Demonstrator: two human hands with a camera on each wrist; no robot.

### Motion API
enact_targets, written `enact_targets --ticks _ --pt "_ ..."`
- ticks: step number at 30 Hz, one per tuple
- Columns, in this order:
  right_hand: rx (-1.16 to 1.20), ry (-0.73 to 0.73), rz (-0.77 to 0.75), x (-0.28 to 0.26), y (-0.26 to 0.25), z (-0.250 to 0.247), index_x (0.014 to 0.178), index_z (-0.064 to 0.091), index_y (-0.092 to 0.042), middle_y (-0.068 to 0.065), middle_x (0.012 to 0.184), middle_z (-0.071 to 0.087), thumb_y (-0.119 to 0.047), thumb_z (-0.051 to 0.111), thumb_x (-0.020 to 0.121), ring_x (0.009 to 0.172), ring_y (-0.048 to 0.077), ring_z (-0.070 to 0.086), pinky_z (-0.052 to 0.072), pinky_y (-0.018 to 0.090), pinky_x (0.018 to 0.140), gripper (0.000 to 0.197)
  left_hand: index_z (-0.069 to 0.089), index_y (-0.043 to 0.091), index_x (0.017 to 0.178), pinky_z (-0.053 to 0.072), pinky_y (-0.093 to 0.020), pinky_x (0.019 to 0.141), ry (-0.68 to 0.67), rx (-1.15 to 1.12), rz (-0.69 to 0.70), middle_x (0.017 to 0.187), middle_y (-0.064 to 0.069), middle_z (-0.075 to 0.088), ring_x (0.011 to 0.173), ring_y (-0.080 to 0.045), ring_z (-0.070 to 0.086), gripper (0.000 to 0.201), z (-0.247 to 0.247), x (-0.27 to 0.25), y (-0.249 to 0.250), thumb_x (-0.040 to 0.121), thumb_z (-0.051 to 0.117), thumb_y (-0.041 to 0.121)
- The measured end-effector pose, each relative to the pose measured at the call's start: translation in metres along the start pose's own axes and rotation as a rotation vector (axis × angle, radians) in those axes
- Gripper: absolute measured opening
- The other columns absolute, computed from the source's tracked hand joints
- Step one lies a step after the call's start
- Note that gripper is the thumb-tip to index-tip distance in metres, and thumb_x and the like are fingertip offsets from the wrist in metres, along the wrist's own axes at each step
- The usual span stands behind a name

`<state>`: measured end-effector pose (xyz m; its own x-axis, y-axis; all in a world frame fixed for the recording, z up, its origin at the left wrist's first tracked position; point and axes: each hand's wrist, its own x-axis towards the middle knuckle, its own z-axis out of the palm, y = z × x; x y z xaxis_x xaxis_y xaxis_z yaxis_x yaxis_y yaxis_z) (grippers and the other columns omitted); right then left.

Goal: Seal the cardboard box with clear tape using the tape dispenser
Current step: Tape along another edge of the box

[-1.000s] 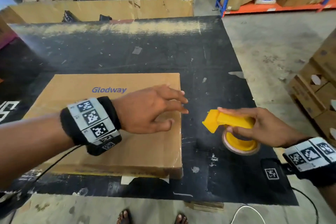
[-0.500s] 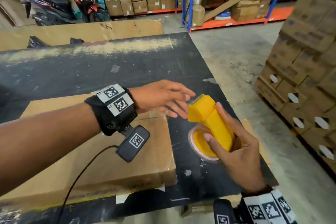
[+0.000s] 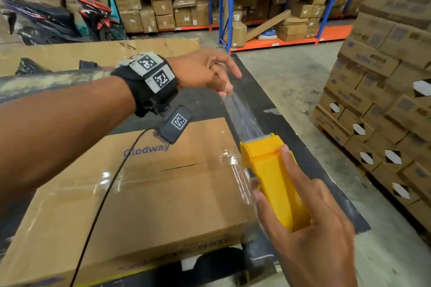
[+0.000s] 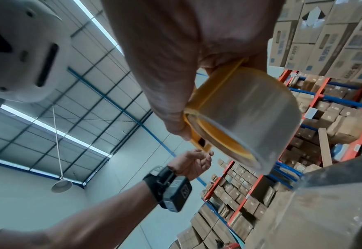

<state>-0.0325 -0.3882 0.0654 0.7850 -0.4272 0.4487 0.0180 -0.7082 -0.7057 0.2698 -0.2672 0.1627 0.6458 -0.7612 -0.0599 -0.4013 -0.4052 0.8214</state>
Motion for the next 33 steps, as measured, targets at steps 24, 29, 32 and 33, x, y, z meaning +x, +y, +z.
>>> enact_targets --ticks 24,29,32,33 --pt "-0.295 -0.41 0.319 0.082 -0.021 0.077 0.155 0.021 -0.048 0.0 0.098 0.048 -0.061 0.053 0.089 0.104 0.03 0.061 0.044 0.038 0.08 0.075 0.075 0.027 0.103 0.056 -0.037 0.095 -0.063 0.411 -0.372 0.091 0.0 0.079 0.101 -0.023 0.074 0.029 0.019 0.106 -0.154 0.08 0.072 0.009" --pt "-0.306 -0.43 0.336 0.078 -0.017 0.076 0.155 0.018 -0.05 -0.001 0.103 0.051 -0.063 0.051 0.089 0.105 0.028 0.061 0.047 0.039 0.084 0.075 0.066 0.025 0.131 0.054 -0.038 0.102 -0.12 0.684 -0.344 0.123 0.0 0.073 0.115 -0.024 0.068 0.05 0.029 0.11 -0.147 0.082 0.077 0.021" --pt "-0.305 -0.423 0.33 0.079 -0.017 0.076 0.155 0.018 -0.05 -0.001 0.102 0.05 -0.063 0.051 0.089 0.103 0.027 0.062 0.046 0.038 0.084 0.075 0.066 0.021 0.132 0.05 -0.035 0.105 -0.123 0.779 -0.263 0.13 -0.002 0.07 0.123 -0.026 0.065 0.044 0.026 0.105 -0.138 0.088 0.072 0.02" --pt "-0.31 -0.421 0.326 0.078 -0.017 0.076 0.155 0.018 -0.049 -0.001 0.101 0.05 -0.063 0.051 0.089 0.102 0.026 0.062 0.046 0.038 0.083 0.075 0.066 0.019 0.131 0.048 -0.033 0.105 -0.124 0.765 -0.226 0.131 -0.004 0.07 0.124 -0.027 0.064 0.039 0.024 0.1 -0.135 0.092 0.065 0.017"
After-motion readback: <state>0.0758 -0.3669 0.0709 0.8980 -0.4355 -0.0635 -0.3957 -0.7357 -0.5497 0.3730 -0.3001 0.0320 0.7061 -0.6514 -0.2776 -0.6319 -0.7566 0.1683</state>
